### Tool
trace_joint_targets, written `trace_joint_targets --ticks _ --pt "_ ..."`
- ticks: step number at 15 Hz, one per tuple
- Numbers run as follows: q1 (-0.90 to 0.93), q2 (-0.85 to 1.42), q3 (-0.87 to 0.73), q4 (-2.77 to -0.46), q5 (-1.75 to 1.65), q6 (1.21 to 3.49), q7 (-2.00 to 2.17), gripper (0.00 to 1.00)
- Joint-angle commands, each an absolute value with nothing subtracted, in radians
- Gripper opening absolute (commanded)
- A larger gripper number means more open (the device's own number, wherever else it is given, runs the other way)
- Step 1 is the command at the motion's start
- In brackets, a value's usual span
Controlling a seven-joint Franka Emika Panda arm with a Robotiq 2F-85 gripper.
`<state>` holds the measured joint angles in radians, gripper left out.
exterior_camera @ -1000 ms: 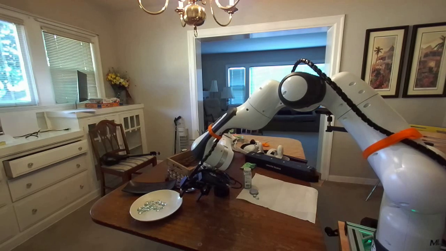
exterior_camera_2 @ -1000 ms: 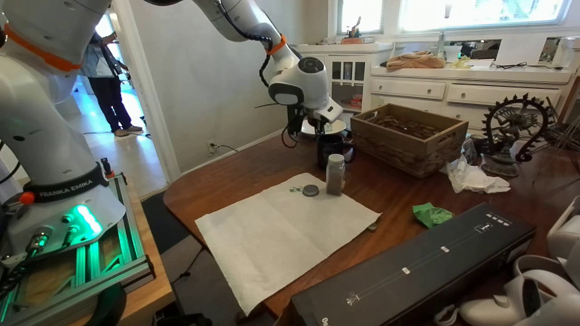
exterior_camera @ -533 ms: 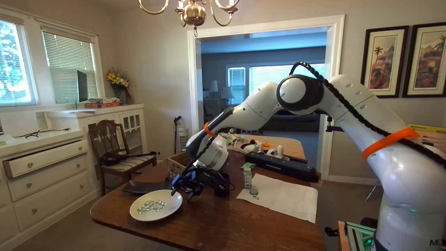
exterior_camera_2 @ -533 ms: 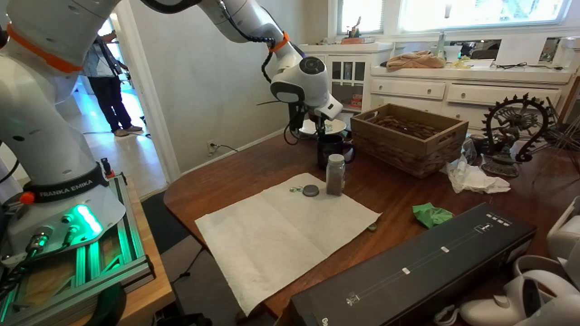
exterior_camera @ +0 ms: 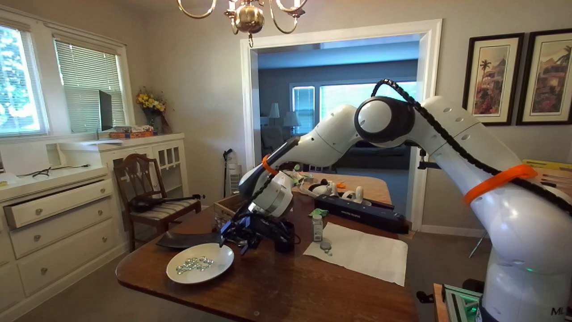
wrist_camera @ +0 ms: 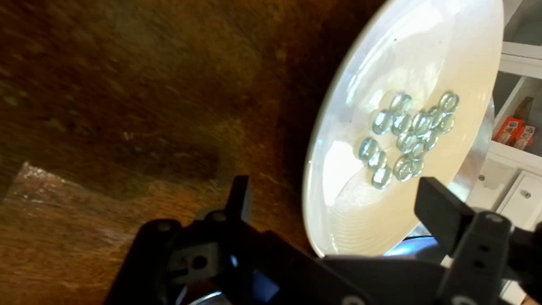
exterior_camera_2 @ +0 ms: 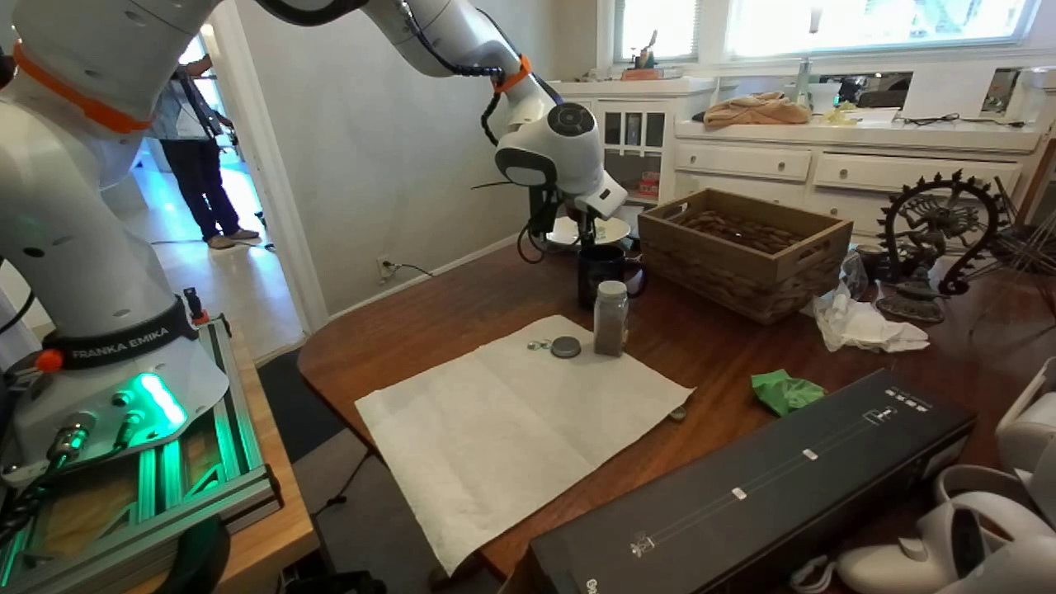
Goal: Move the black cup to the right then pour the glass beads on the plate into it
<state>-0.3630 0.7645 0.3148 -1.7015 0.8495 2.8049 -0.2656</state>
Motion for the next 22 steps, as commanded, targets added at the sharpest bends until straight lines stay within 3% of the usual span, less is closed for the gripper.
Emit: trace_joint_targets --ticks 1,14,16,20,22 --pt "-0.366 0.759 0.325 -1.703 0.918 2.824 -0.314 1.00" --pt "-0.370 0.837 0.346 -1.660 0.884 2.828 -0.266 1.00" --pt "-0.370 0.847 0.346 -1.647 0.882 2.825 -0.267 0.95" --pt "-0.336 0.858 0.302 -1.621 0.902 2.794 -0.275 0.68" --pt "-0.327 0.867 0.295 -1.608 0.901 2.788 -0.277 0.69"
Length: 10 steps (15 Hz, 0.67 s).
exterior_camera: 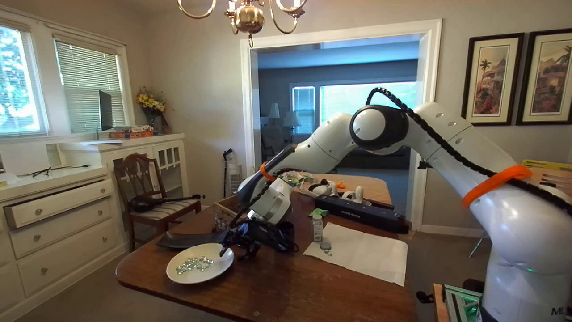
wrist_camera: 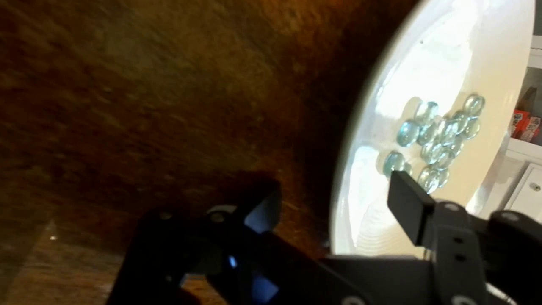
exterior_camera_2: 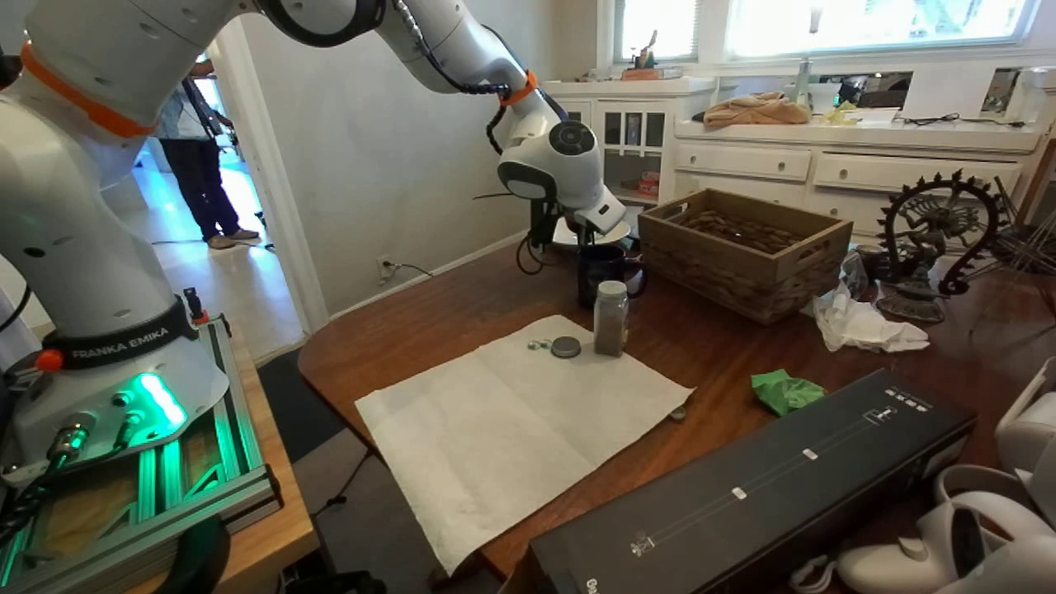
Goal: Move the black cup to the right then pour the glass beads on the plate into it
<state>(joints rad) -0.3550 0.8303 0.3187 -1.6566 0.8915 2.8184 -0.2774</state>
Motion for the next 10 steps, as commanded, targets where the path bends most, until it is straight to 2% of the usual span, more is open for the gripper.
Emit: trace_joint_targets --ticks 1,2,3,4,9,10 --pt "-0.323 0.870 0.293 -1.602 0.900 2.785 -0.277 0.69" --pt "-0.318 0.870 0.291 -1.599 0.899 2.782 -0.274 0.66" --pt "-0.312 0.873 0.288 -1.593 0.897 2.781 -0.274 0.57" --pt "-0.308 0.877 0.287 -1.585 0.898 2.778 -0.276 0.43" --pt "-0.293 0.890 0.285 -1.562 0.897 2.777 -0.280 0.02" --pt "-0.292 0.892 0.285 -1.555 0.897 2.774 -0.280 0.02"
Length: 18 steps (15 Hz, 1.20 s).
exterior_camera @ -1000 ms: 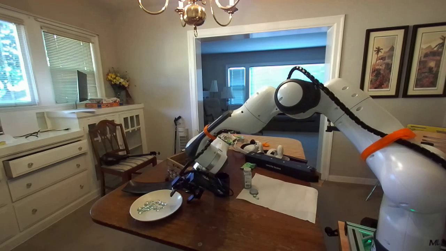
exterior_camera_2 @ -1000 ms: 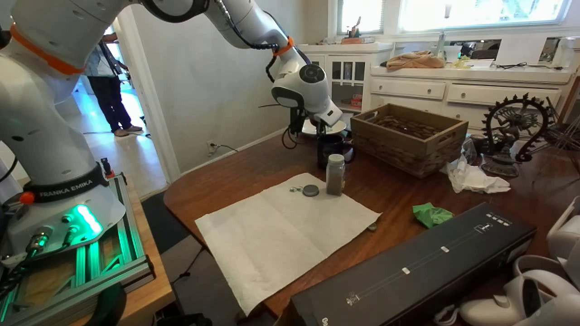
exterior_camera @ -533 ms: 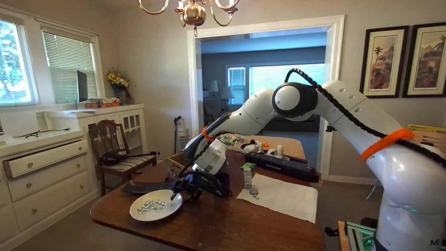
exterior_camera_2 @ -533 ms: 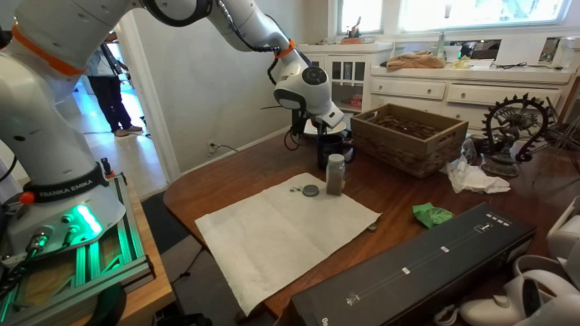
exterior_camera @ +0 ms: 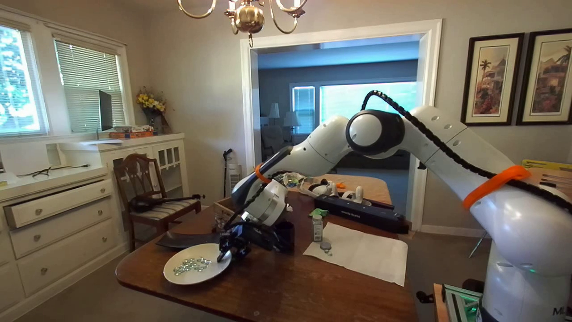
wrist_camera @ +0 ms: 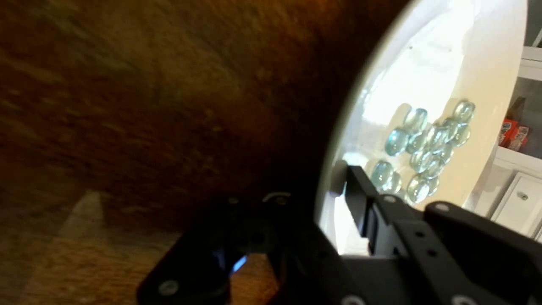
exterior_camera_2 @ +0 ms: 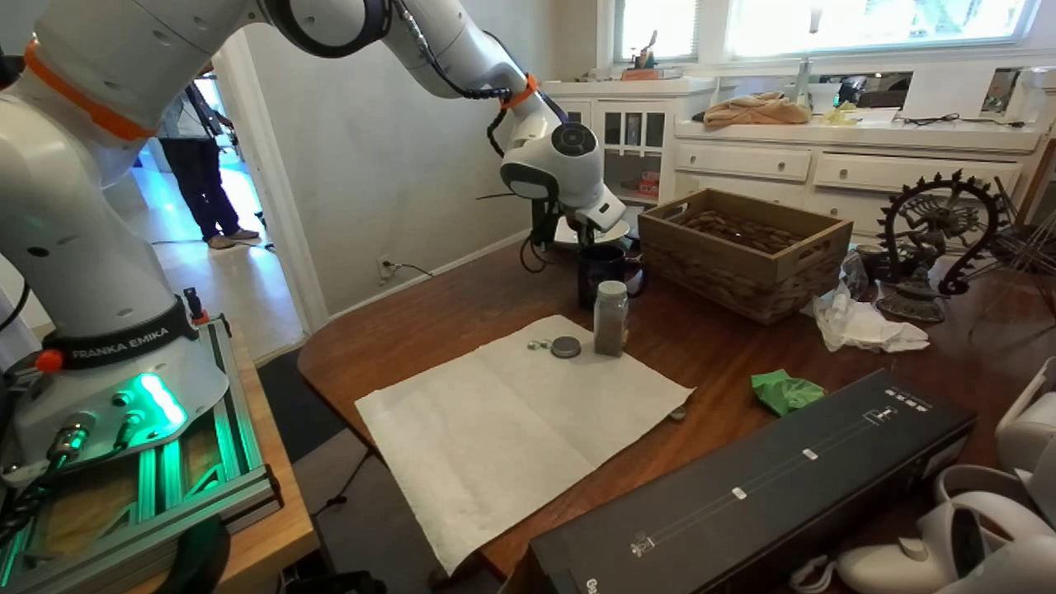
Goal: Move the black cup to the right then pour the glass beads on the plate into it
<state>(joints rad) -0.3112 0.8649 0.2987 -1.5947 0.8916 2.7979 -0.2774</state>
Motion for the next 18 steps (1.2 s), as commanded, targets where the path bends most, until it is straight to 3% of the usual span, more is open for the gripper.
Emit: trace_joint_targets --ticks 1,11,18 --pt "-0.292 0.892 0.286 -1.552 0.898 2.774 -0.281 0.05" --pt "-0.347 0.856 0.363 -1.576 0.983 2.801 -0.418 0.03" --pt "-0.487 0.839 0.524 -1.618 1.116 2.835 -0.641 0.02"
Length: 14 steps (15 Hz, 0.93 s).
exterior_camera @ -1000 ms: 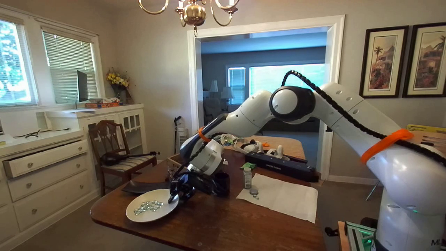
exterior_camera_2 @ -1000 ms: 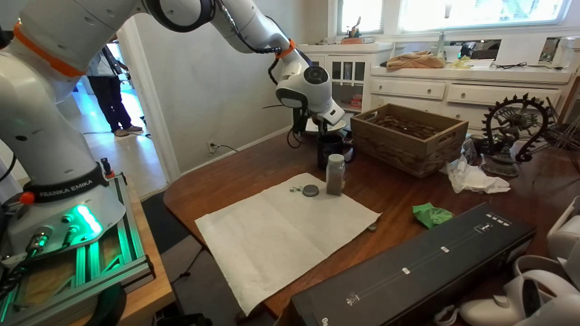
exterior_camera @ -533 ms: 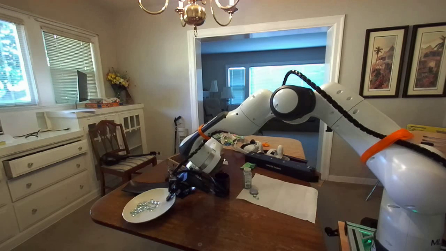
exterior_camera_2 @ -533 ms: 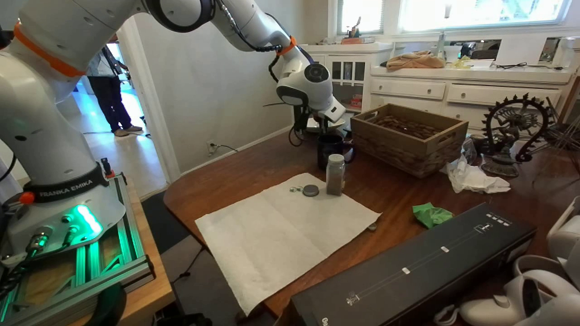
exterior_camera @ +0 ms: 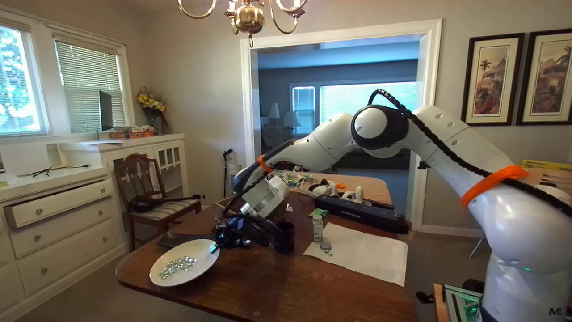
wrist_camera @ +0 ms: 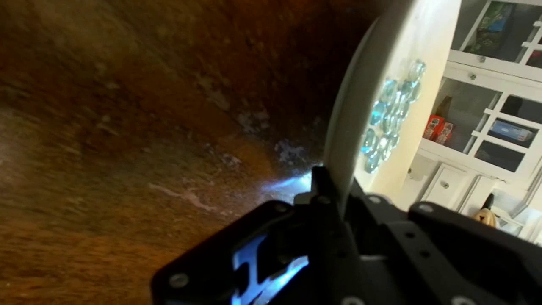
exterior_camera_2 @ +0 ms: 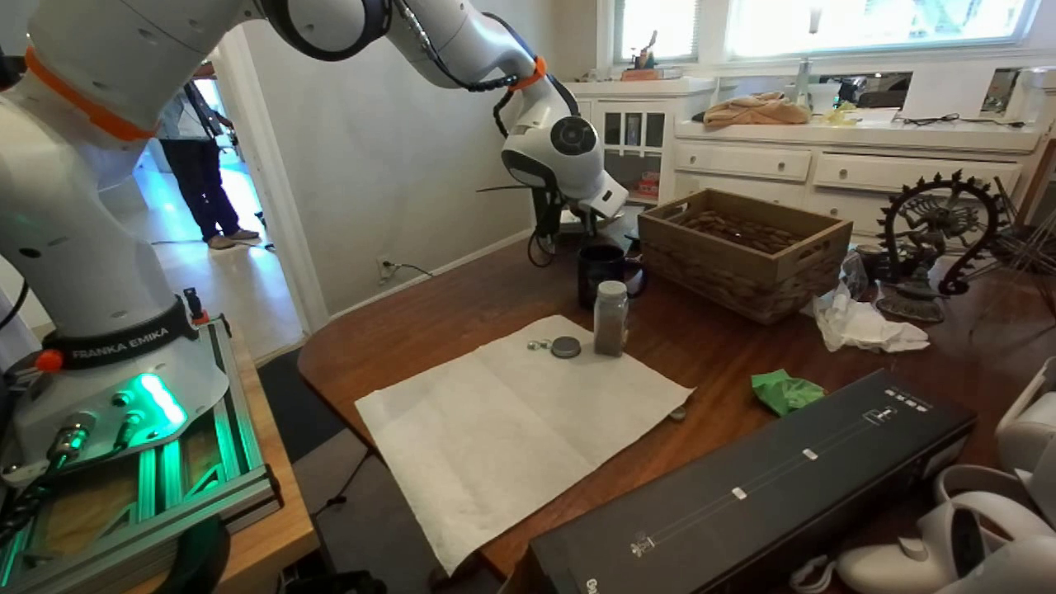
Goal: Move the black cup to the right then pour the glass beads on the plate into it
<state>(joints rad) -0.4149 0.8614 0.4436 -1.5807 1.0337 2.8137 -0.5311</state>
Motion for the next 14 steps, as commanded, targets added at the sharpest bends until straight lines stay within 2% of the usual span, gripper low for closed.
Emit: trace_joint_targets --ticks 1,10,14 --pt "-0.504 0.839 0.539 -1.623 1.133 2.838 -0.668 0.02" --pt "-0.676 0.788 0.713 -1.708 1.333 2.883 -0.923 0.02" --pt "-0.674 0.689 0.701 -1.774 1.305 2.906 -0.804 0.02"
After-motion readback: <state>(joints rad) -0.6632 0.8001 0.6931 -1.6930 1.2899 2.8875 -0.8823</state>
